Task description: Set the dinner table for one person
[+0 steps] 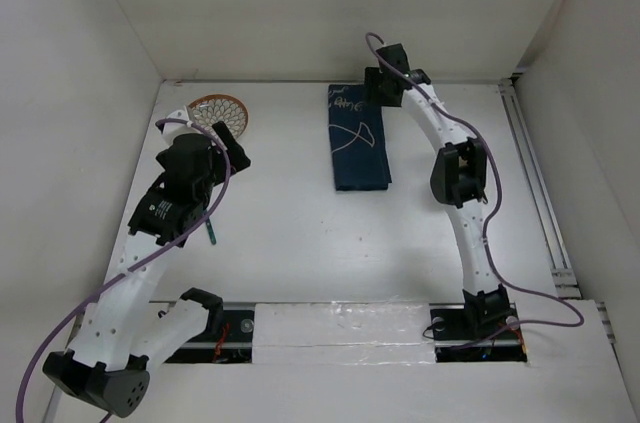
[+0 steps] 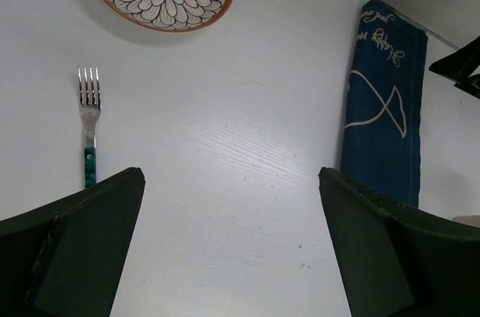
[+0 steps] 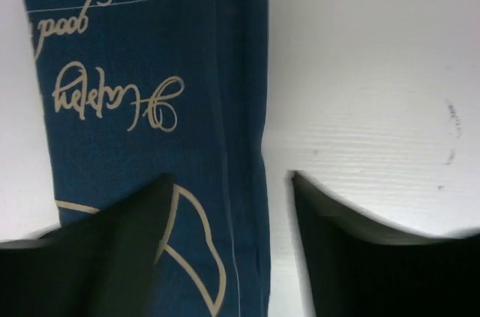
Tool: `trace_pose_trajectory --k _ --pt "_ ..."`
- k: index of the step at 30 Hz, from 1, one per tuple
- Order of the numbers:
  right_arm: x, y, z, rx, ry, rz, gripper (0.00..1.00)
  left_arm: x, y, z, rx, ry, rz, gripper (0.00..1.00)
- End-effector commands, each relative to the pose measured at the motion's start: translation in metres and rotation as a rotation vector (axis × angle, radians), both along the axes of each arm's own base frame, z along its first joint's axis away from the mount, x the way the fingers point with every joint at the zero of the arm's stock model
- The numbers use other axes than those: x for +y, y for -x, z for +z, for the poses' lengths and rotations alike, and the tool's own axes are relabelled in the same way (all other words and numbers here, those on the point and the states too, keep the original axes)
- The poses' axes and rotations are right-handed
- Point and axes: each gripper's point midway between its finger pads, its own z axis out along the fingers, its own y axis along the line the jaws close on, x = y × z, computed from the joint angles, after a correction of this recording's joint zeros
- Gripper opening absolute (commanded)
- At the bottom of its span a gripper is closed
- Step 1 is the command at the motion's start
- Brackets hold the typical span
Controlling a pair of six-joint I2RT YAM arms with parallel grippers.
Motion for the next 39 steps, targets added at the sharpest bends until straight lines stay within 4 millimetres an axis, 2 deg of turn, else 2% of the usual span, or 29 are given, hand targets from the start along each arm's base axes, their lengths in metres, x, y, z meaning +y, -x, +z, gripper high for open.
trace_pose_trajectory --k 1,2,3,4,6,7,8,10,11,12,13,14,17,18,21,26,28,31,32,33,35,39 --pt "0.011 0.014 0.009 0.050 -0.026 0.142 0.79 0.000 -0.002 0.007 -0.028 -0.006 -0.010 1.00" --pt "0.013 0.015 0.013 0.034 -0.031 0.157 0.87 0.000 -0.002 0.007 -0.028 -0.006 -0.010 1.00" --pt "0.010 0.014 0.021 0.011 -0.026 0.147 0.89 -0.001 -0.004 0.009 -0.037 -0.003 -0.010 1.00" --pt "0.015 0.018 0.041 -0.044 -0.041 0.158 0.91 -0.003 -0.003 0.009 -0.036 0.001 -0.020 1.00" --pt "0.011 0.023 0.065 -0.100 -0.050 0.135 0.93 -0.003 -0.003 0.009 -0.036 0.001 -0.020 1.00" --pt "0.013 0.036 0.080 -0.118 -0.056 0.145 0.93 -0.005 -0.005 0.006 -0.025 0.003 -0.029 1.00" --pt "0.014 0.042 0.086 -0.120 -0.085 0.138 0.93 -0.005 -0.005 0.006 -0.025 0.003 -0.029 1.00" --pt "0.022 0.060 0.085 -0.096 -0.113 0.146 0.93 -0.005 -0.006 0.004 -0.016 -0.009 -0.033 1.00" --pt "0.017 0.078 0.072 -0.051 -0.116 0.130 0.93 -0.005 -0.005 0.002 -0.007 -0.012 -0.033 1.00" --pt "0.019 0.085 0.066 -0.047 -0.115 0.139 0.93 -0.004 -0.003 0.004 -0.016 -0.009 -0.033 1.00" --pt "0.011 0.092 0.057 -0.035 -0.091 0.118 0.91 -0.004 -0.003 0.004 -0.016 -0.009 -0.033 1.00" --pt "0.008 0.113 0.038 0.013 -0.075 0.125 0.91 -0.003 -0.004 0.004 -0.017 -0.013 -0.025 1.00" --pt "0.010 0.131 0.019 0.033 -0.143 0.139 0.90 -0.006 -0.003 0.009 -0.035 0.003 -0.043 1.00" --pt "0.011 0.142 0.006 0.045 -0.166 0.149 0.88 -0.009 -0.004 0.006 -0.024 0.006 -0.055 1.00" --pt "-0.002 0.152 -0.011 0.085 -0.211 0.155 0.86 -0.011 -0.005 0.003 -0.013 0.006 -0.063 1.00" --pt "-0.002 0.155 -0.014 0.095 -0.244 0.199 0.84 -0.012 -0.005 0.003 -0.011 0.002 -0.075 1.00" --pt "-0.007 0.157 -0.028 0.134 -0.264 0.210 0.81 -0.012 -0.003 0.005 -0.020 0.005 -0.075 1.00" --pt "-0.004 0.159 -0.033 0.147 -0.299 0.234 0.78 -0.010 -0.002 0.008 -0.030 0.004 -0.067 1.00" --pt "-0.006 0.160 -0.037 0.153 -0.308 0.232 0.73 -0.010 -0.002 0.008 -0.030 0.004 -0.067 1.00" --pt "-0.006 0.165 -0.041 0.167 -0.313 0.238 0.71 -0.010 -0.002 0.008 -0.030 0.004 -0.067 1.00" --pt "-0.005 0.171 -0.050 0.195 -0.338 0.251 0.69 -0.010 -0.002 0.008 -0.030 0.004 -0.067 1.00" --pt "-0.003 0.175 -0.054 0.201 -0.352 0.264 0.68 -0.010 -0.002 0.008 -0.030 0.004 -0.067 1.00"
